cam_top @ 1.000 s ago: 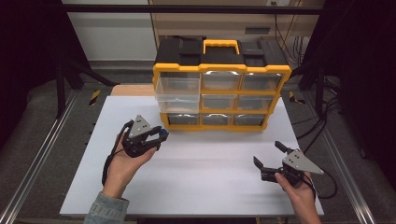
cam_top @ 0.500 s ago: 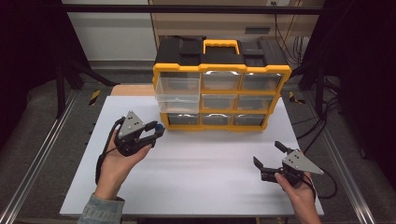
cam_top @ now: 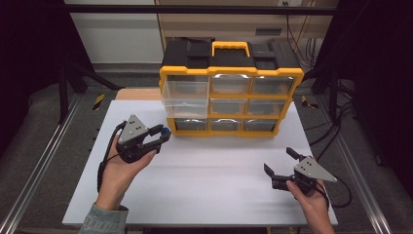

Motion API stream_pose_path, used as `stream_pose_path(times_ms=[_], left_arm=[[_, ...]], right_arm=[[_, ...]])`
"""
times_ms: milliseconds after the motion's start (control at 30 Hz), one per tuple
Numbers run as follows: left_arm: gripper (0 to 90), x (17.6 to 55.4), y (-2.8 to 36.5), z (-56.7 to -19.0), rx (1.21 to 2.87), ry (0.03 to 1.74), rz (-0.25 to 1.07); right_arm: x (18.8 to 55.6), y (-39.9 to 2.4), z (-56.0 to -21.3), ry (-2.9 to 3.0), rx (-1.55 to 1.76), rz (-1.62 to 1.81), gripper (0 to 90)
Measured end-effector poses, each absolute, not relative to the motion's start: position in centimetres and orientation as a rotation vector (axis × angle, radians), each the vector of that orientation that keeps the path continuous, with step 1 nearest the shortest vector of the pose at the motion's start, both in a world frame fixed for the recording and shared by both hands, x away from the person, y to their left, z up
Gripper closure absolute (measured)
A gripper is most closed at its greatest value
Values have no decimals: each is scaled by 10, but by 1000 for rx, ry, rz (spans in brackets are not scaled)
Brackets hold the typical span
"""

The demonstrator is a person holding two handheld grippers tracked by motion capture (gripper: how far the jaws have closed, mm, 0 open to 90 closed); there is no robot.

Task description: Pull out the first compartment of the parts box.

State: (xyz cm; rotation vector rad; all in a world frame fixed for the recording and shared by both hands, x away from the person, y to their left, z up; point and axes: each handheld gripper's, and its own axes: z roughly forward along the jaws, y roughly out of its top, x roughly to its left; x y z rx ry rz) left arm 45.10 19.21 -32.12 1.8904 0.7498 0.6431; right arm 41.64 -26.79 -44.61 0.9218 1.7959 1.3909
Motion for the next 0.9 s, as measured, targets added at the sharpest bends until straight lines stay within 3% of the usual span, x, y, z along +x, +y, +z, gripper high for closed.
stream_pose_path(times_ms=[900], left_arm=[[619, 442, 196, -304, 1835, 710, 677]], right_arm=[[416, -266, -446, 1804, 918, 1395, 43]])
